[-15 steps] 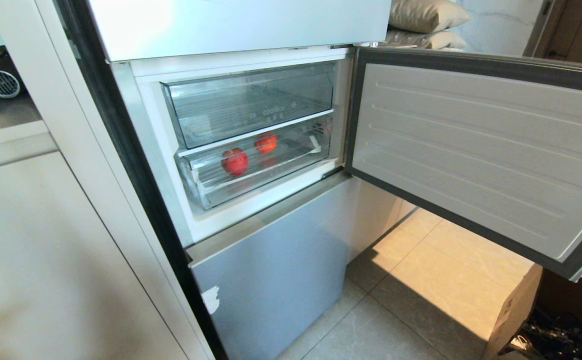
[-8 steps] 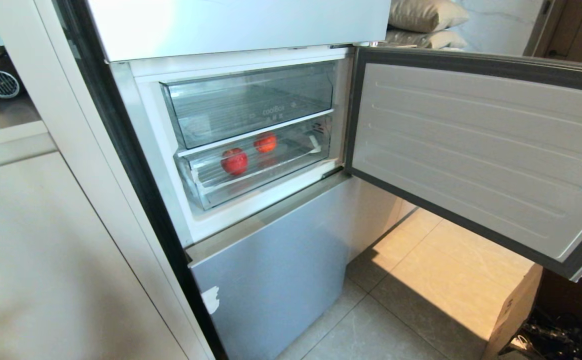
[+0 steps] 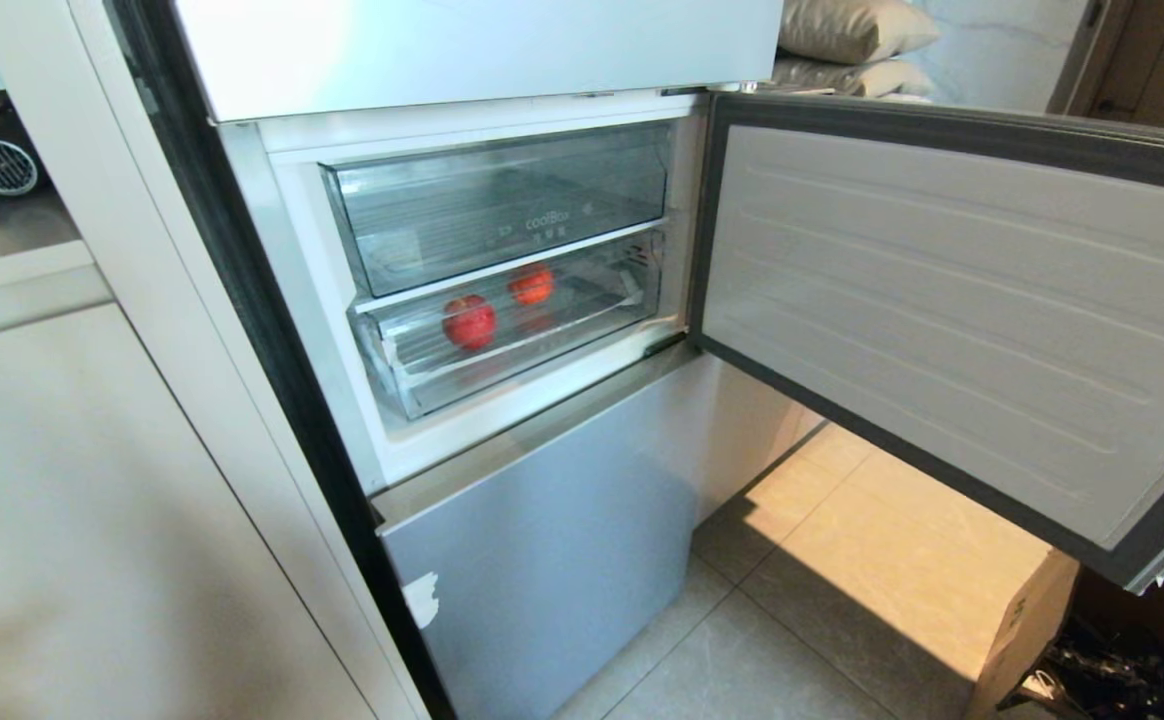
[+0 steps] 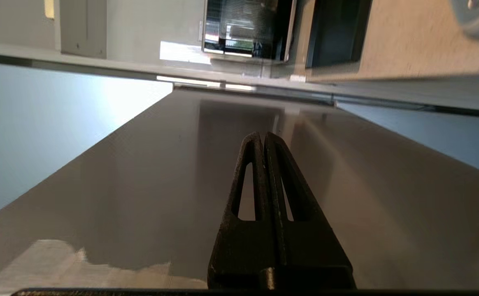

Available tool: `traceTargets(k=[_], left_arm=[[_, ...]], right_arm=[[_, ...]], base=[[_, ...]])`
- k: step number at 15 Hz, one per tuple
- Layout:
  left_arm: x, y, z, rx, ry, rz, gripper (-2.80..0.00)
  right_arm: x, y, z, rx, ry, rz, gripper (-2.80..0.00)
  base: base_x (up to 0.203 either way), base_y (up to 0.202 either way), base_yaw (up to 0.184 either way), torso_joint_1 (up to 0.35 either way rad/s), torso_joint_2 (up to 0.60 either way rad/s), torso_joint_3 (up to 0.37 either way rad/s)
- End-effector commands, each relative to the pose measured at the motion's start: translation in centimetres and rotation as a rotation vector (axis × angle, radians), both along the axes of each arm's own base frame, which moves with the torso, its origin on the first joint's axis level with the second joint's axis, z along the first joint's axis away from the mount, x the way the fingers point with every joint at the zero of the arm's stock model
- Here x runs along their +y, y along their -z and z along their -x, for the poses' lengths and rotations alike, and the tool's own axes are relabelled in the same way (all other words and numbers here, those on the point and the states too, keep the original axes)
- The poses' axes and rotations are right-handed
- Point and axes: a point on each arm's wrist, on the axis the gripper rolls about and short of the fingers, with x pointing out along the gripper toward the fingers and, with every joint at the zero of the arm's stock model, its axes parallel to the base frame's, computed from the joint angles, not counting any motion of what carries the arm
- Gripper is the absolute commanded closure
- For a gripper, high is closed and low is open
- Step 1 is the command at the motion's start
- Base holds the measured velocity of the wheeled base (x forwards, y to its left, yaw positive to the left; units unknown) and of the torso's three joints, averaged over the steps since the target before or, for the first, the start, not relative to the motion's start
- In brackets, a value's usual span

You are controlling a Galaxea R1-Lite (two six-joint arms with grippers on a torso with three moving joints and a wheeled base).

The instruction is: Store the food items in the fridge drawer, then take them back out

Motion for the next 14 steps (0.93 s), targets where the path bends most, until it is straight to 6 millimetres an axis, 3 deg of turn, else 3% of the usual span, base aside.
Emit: traceTargets(k=[1, 4, 6, 8, 11, 13, 14], left_arm=[[0.0, 0.0, 0.0, -0.001, 0.0, 0.0, 0.0], [0.0, 0.0, 0.0, 0.0, 0.0, 0.0, 0.0], [0.0, 0.0, 0.0, -0.001, 0.0, 0.0, 0.0], [0.0, 0.0, 0.0, 0.001, 0.0, 0.0, 0.0], [0.0, 0.0, 0.0, -0.001, 0.0, 0.0, 0.0], [0.0, 0.0, 0.0, -0.001, -0.001, 0.0, 0.0], [0.0, 0.0, 0.0, 0.001, 0.0, 0.0, 0.0]], right_arm=[[3.5, -2.9, 3.2, -0.062, -0.015, 0.066, 0.0], [7.3, -9.5, 7.0, -0.196, -0.036, 0.126, 0.0], [9.6, -16.1, 9.2, -0.318, -0.072, 0.157, 0.0], [12.8, -20.3, 12.7, -0.427, -0.058, 0.197, 0.0], [10.2, -19.5, 14.5, -0.447, 0.24, 0.254, 0.0], [7.2, -17.2, 15.3, -0.452, 0.599, 0.318, 0.0], [5.7, -15.5, 15.3, -0.365, 0.755, 0.298, 0.0]], base=[[0.0, 0.0, 0.0, 0.0, 0.0, 0.0], [0.0, 0.0, 0.0, 0.0, 0.0, 0.0], [0.0, 0.0, 0.0, 0.0, 0.0, 0.0], [0.0, 0.0, 0.0, 0.0, 0.0, 0.0], [0.0, 0.0, 0.0, 0.0, 0.0, 0.0], [0.0, 0.0, 0.0, 0.0, 0.0, 0.0], [0.0, 0.0, 0.0, 0.0, 0.0, 0.0]])
